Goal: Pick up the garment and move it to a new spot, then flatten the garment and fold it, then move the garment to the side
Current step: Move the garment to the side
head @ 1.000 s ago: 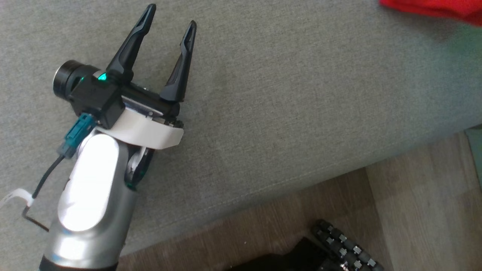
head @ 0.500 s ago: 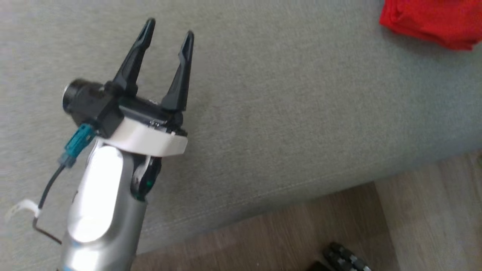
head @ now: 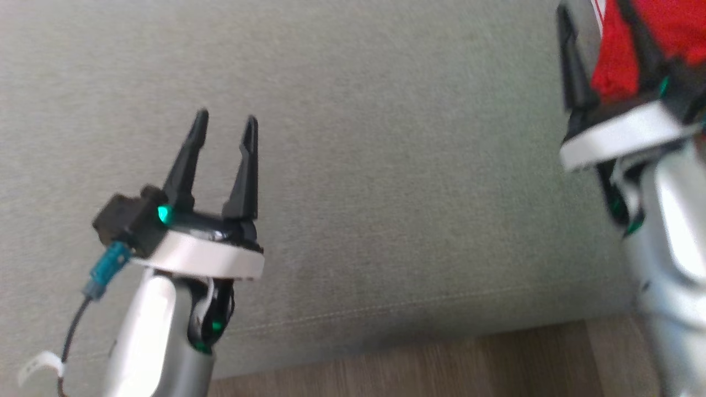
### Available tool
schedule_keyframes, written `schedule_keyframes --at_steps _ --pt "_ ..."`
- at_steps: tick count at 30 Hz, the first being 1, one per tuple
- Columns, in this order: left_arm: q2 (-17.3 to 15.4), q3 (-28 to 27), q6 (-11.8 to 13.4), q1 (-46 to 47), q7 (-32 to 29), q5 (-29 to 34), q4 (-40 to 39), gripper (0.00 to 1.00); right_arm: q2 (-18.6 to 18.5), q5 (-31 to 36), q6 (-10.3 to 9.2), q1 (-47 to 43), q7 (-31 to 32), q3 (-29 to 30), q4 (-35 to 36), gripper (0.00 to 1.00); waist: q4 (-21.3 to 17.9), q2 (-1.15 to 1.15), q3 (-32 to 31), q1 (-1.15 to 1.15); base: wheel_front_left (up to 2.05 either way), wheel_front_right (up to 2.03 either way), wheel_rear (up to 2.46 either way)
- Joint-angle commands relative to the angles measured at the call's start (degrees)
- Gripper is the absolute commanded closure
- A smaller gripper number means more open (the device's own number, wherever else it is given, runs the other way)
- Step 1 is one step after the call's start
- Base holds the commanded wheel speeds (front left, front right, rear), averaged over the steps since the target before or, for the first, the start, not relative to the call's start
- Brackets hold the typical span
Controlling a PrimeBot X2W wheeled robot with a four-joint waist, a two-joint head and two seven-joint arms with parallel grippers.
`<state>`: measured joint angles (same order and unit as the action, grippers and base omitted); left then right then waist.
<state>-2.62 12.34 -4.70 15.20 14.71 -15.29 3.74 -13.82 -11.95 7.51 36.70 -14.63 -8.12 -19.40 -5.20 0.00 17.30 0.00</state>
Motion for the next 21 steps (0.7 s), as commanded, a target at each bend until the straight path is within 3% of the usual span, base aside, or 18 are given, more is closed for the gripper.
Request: schedule_keyframes --at_steps 1,10,21 --pt "-0.27 -1.17 0.57 -0.20 0.29 -0.07 -2.05 0.00 1.20 0.85 -0.02 -2.43 -0.36 0.38 3.23 0.00 2.11 0.00 -2.29 0.00 0.00 0.00 0.00" --pt "-0.26 -1.07 2.32 -6.04 0.29 0.19 -2.17 0.00 9.34 2.72 -0.02 -16.61 -0.37 7.04 10.25 0.00 3.45 0.00 -5.89 0.00 0.00 0.00 0.00" --pt "-0.26 -1.76 3.71 -8.42 0.29 -0.70 -1.34 0.00 10.91 3.54 -0.02 -23.67 -0.37 7.34 11.02 0.00 4.55 0.00 -8.06 0.00 0.00 0.00 0.00"
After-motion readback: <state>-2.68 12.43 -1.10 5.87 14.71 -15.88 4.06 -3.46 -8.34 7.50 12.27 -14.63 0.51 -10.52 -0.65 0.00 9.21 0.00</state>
